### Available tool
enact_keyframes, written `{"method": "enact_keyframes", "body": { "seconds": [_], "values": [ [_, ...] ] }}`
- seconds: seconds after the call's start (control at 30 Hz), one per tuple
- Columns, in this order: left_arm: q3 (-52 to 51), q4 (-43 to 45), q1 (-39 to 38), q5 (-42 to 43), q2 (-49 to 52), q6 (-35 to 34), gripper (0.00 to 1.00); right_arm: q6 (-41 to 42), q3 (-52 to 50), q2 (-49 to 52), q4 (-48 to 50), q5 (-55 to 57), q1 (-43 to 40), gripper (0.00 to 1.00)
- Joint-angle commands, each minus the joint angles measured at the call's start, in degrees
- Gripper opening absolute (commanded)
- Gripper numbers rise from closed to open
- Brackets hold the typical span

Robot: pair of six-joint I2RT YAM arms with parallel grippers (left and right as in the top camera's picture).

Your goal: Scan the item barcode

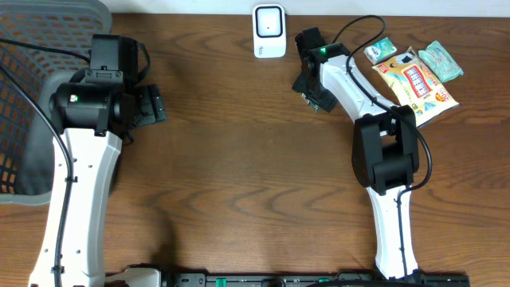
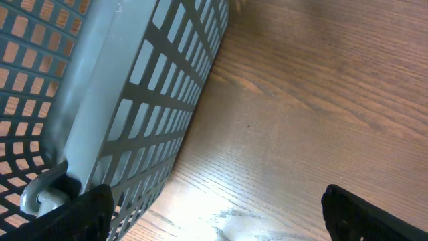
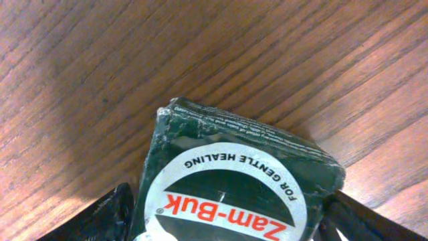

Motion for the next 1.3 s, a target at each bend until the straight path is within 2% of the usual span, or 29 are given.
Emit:
{"method": "enact_keyframes", "body": {
  "seconds": [0.0,0.27,0.4,0.67,0.87,1.0,1.1,1.27],
  "values": [
    [0.52,-0.2,0.31,-0.96,-0.42,-0.35,0.98,-0.22,-0.13,1.14,0.13,1.27,-0.22,0.71],
    [0.52,-0.2,0.31,-0.96,-0.42,-0.35,0.98,-13.4,0.42,0.28,0.31,1.27,0.02,0.7],
    [0.52,-0.2,0.31,-0.96,-0.42,-0.35,0.98,-18.25,0.85,-2.05,1.7,1.01,0.15,0.63],
    [0.52,-0.2,0.31,-0.96,-0.42,-0.33,0.98,-26.56,0.85,-6.95,10.19,-0.72,1.68,0.64],
    [0.52,-0.2,0.31,-0.96,-0.42,-0.33,0.98,-29.24,0.85,-7.52,17.88,-3.26,3.23,0.53],
    [0.52,-0.2,0.31,-0.96,-0.42,-0.35,0.98,-30.14,0.85,-7.52,18.78,-1.86,3.41,0.59],
    [0.52,-0.2,0.31,-0.96,-0.42,-0.33,0.98,-29.62,0.83,-7.52,15.85,2.08,3.15,0.67],
    [0.52,-0.2,0.31,-0.96,-0.42,-0.33,0.98,-22.93,0.39,-7.21,9.4,4.7,1.92,0.75]
  ]
}}
